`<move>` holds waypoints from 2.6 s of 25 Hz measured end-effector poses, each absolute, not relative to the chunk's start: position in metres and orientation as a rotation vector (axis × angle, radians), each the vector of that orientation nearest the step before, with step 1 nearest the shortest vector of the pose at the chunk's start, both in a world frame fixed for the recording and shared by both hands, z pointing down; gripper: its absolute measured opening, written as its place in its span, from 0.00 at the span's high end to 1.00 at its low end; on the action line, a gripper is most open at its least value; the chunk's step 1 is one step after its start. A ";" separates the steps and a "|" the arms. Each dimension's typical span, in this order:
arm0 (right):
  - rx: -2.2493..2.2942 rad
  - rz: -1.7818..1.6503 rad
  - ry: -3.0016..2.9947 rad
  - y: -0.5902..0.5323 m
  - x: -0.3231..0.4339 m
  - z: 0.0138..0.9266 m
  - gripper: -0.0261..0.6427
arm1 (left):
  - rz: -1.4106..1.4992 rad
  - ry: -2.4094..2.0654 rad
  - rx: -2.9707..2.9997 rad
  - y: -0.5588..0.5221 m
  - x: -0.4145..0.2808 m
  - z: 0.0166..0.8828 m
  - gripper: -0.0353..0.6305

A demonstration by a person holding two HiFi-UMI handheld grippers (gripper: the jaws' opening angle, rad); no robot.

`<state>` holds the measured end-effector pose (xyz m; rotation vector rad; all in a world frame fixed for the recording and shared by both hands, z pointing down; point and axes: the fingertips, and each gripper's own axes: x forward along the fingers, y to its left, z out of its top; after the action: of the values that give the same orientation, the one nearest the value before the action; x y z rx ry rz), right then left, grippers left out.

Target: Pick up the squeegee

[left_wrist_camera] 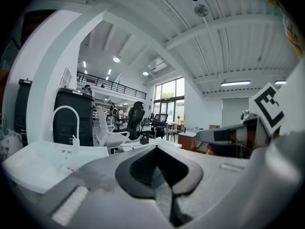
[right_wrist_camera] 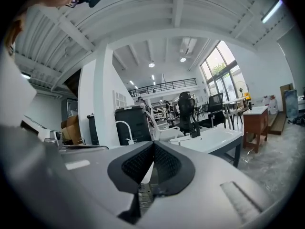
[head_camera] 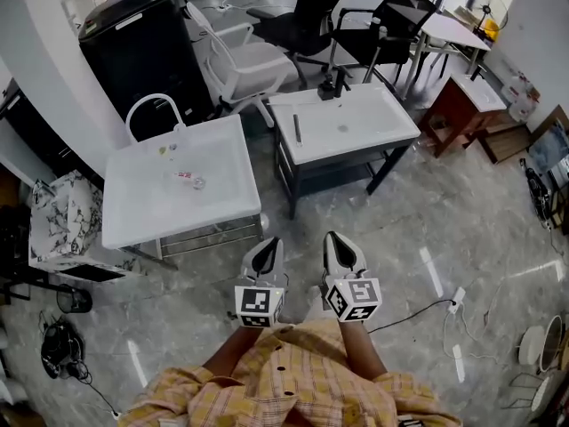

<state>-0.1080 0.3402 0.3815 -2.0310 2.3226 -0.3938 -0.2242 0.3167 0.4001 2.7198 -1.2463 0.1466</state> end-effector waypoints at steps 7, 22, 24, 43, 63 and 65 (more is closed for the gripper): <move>-1.979 -0.380 2.376 0.270 -0.088 0.389 0.97 | 0.170 -1.309 2.678 0.247 -0.203 0.415 0.95; -1.820 -0.443 2.548 0.044 0.046 0.386 0.97 | 0.259 -1.472 2.559 0.036 -0.066 0.421 0.95; -1.789 -0.450 2.581 0.020 0.058 0.386 0.97 | 0.274 -1.503 2.537 0.014 -0.052 0.420 0.95; -1.662 -0.647 2.675 -0.070 0.100 0.432 0.97 | 0.437 -1.573 2.392 -0.072 -0.009 0.462 0.95; -1.720 -0.750 2.728 -0.176 0.098 0.480 0.97 | 0.564 -1.534 2.209 -0.204 -0.006 0.541 0.95; -1.725 -0.771 2.726 -0.181 0.097 0.485 0.97 | 0.577 -1.530 2.196 -0.214 -0.006 0.548 0.95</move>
<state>0.0966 -0.1813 0.4850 -1.7248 2.7256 -0.7707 -0.0056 -0.2137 0.5484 2.1965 -1.5301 0.5766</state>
